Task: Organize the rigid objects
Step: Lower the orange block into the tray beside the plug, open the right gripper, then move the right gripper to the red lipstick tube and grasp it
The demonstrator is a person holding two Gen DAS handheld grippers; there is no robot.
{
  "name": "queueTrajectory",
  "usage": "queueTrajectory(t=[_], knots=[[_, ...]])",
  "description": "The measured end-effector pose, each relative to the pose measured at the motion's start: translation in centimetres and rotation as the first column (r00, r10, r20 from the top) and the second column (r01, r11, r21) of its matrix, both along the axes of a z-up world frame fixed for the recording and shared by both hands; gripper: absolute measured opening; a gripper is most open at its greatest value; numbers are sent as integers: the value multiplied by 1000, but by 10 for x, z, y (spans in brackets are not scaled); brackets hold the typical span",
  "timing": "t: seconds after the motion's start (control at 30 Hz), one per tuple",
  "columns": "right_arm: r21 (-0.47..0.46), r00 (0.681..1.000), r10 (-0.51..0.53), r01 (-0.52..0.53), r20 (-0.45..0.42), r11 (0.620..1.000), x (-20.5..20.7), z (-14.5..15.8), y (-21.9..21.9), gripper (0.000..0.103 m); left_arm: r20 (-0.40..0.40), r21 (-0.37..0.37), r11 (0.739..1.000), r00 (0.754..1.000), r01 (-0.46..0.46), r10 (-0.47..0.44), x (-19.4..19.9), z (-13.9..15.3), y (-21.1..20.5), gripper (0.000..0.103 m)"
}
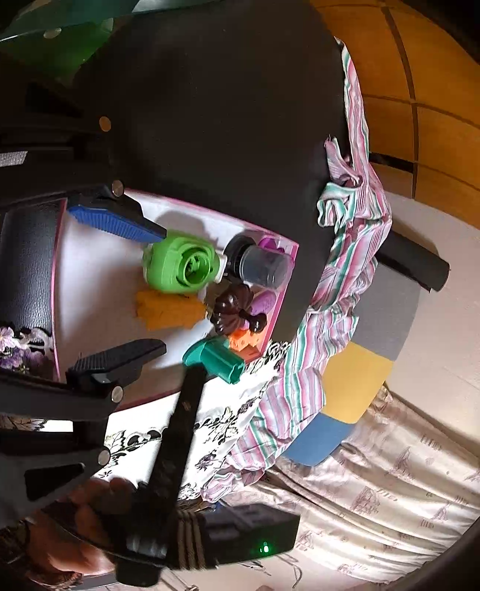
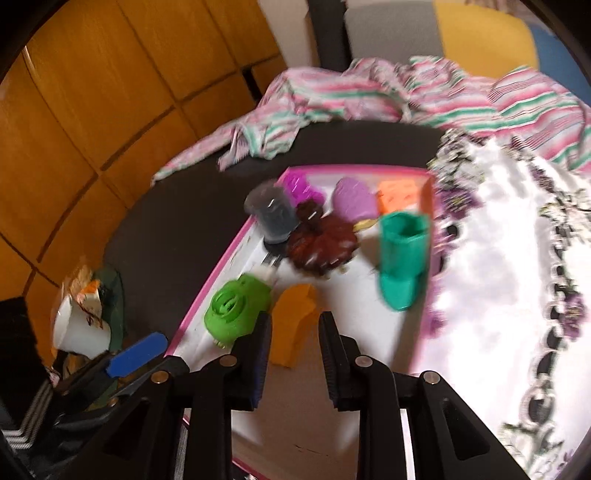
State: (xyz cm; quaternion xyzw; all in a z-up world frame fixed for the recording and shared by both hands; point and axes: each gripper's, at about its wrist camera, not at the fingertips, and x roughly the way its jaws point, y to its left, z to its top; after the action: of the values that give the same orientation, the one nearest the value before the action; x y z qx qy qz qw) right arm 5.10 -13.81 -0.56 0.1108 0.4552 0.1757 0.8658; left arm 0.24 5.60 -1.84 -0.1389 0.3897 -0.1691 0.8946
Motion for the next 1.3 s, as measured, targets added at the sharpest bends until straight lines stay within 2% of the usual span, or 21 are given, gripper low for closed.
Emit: queueTrajectory(t=[0.27, 0.43, 0.57, 0.7, 0.87, 1.0, 1.13, 1.23, 1.3], knots=[[-21, 986, -166, 167, 20, 986, -12, 9, -86, 29, 5, 13, 996, 996, 86, -86, -3, 3, -30, 54], [-38, 957, -289, 289, -4, 957, -19, 3, -143, 29, 7, 16, 992, 992, 129, -129, -6, 6, -47, 54], [-68, 925, -380, 379, 1, 923, -28, 4, -187, 38, 17, 22, 985, 985, 169, -170, -9, 11, -61, 54], [-108, 866, -501, 498, 1, 861, -37, 6, -236, 40, 18, 34, 977, 977, 210, -211, -12, 13, -76, 54], [-173, 748, -663, 650, -24, 740, -53, 0, -312, 41, 18, 47, 966, 966, 256, -257, -17, 14, -92, 54], [-244, 662, -748, 718, -52, 652, -60, -11, -365, 41, 17, 53, 959, 960, 278, -280, -19, 16, -103, 54], [-278, 613, -782, 737, -109, 616, -63, -29, -393, 41, 13, 59, 952, 953, 300, -301, -20, 17, -113, 54], [-279, 602, -788, 740, -130, 612, -67, -39, -404, 41, 9, 68, 946, 948, 317, -319, -21, 17, -121, 54], [-294, 602, -790, 739, -114, 606, -67, -41, -405, 41, 3, 71, 941, 943, 331, -332, -21, 17, -126, 54]])
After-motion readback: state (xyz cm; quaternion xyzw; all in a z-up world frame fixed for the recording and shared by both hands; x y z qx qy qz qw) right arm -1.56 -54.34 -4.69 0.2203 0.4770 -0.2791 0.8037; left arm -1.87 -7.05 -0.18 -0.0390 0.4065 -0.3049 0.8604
